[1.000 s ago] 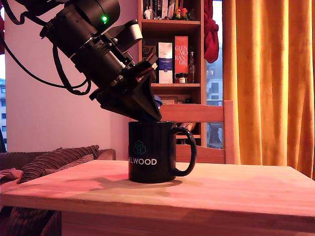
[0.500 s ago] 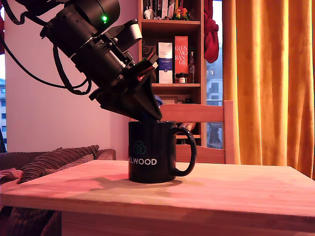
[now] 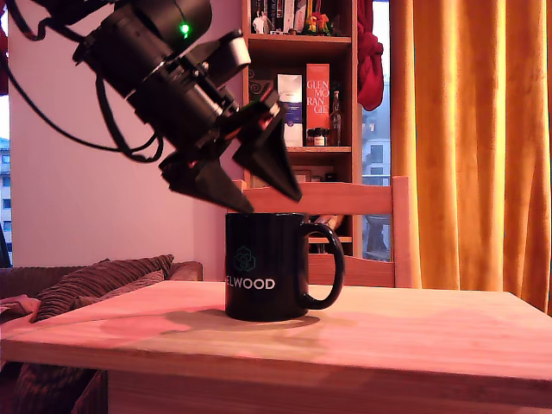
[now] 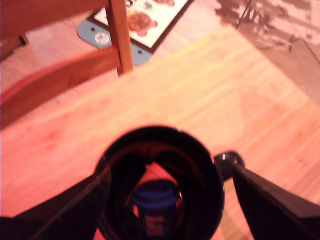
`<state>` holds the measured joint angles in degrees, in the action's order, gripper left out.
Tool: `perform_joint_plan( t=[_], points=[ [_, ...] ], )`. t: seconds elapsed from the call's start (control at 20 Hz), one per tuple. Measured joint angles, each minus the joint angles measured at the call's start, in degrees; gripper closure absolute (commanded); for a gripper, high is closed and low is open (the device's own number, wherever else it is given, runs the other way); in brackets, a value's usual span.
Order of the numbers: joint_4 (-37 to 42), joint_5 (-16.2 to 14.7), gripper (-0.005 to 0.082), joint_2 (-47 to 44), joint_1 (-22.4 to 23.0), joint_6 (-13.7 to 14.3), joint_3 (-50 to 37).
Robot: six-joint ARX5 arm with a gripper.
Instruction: Pick up the coffee capsules on the table and drop them inside the coffee cup
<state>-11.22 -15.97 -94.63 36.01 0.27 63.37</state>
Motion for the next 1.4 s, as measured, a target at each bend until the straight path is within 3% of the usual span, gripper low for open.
perform_joint_plan(
  t=[0.05, 0.1, 0.2, 0.75, 0.8, 1.1, 1.25, 1.4],
  points=[
    [-0.42, 0.0, 0.0254, 0.0, 0.0, 0.0, 0.17],
    [-0.9, 0.02, 0.0399, 0.04, 0.0, -1.05, 0.17],
    [-1.99, 0.02, 0.0763, 0.63, 0.0, -1.27, 0.17],
    [-2.16, 0.0, 0.079, 15.56, -0.87, -1.62, -0.37],
    [-1.55, -0.02, 0.079, 16.57, -1.25, 0.31, -1.33],
    [-0.79, -0.2, 0.079, 19.93, -2.86, 0.33, -4.0],
    [-1.22, -0.42, 0.079, 20.04, -4.52, 0.48, -4.17],
    [0.17, -0.63, 0.079, 22.21, -8.98, 0.48, -7.96]
  ],
)
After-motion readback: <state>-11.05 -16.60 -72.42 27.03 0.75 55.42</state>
